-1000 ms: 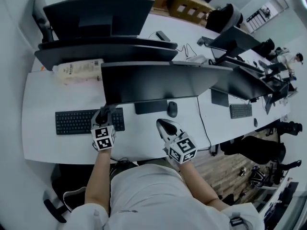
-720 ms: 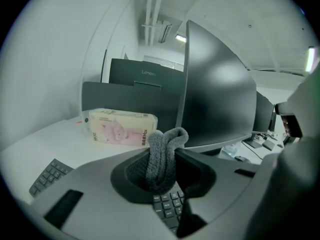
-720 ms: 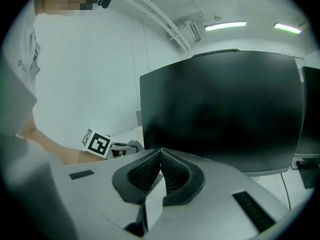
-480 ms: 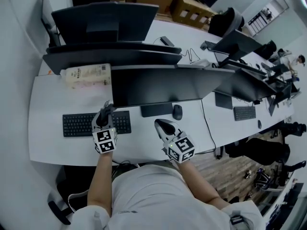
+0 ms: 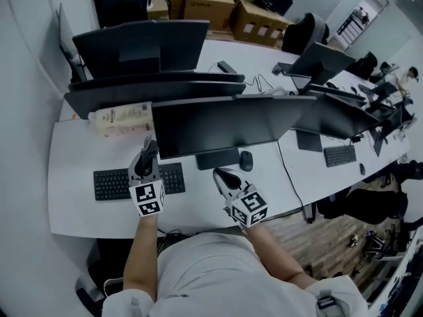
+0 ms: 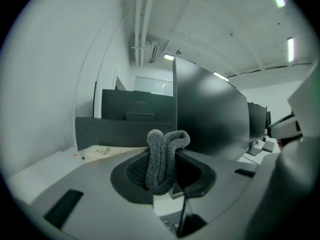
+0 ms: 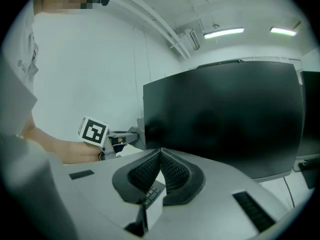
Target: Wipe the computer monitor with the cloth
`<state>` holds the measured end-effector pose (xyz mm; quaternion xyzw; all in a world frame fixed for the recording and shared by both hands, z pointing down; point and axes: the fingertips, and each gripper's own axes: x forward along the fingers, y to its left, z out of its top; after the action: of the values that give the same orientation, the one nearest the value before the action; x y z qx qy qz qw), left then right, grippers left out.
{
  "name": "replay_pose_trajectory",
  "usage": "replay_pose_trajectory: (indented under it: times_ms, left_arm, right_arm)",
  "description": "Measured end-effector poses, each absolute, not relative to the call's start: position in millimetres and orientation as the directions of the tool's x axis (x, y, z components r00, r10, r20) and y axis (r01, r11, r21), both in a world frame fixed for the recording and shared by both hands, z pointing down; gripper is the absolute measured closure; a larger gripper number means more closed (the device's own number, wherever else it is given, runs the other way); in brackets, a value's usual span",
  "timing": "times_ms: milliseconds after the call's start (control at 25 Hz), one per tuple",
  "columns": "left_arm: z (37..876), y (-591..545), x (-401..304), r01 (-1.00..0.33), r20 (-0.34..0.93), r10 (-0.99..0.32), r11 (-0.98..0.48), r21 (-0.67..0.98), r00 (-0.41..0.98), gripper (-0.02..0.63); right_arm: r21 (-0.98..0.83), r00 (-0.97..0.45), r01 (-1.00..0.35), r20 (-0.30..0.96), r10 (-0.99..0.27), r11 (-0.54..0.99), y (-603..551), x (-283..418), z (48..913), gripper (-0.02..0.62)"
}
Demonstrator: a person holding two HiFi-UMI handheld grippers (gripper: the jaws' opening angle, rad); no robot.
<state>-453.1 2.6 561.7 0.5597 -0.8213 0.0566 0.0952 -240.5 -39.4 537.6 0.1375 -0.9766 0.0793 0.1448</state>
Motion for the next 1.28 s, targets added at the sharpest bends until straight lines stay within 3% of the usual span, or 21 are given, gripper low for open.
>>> replay_pose_trajectory:
  times_ms: [600, 1280]
  left_arm:
    - [437, -8, -447, -0.927, -0.042, -0.929, 0.370, -0.058, -0.368, 0.510]
    - [318, 20, -411, -0.888, -0.246, -0.874, 0.451, -0.093, -0.418, 0.509]
  right_arm:
    - [-0.107, -0.943, -0.267, 0.236, -0.237, 0.958, -38, -238, 520, 0.586]
    - [-0.095, -0.964, -0.232, 0.159, -0.216, 0.968, -46, -191, 473, 0.586]
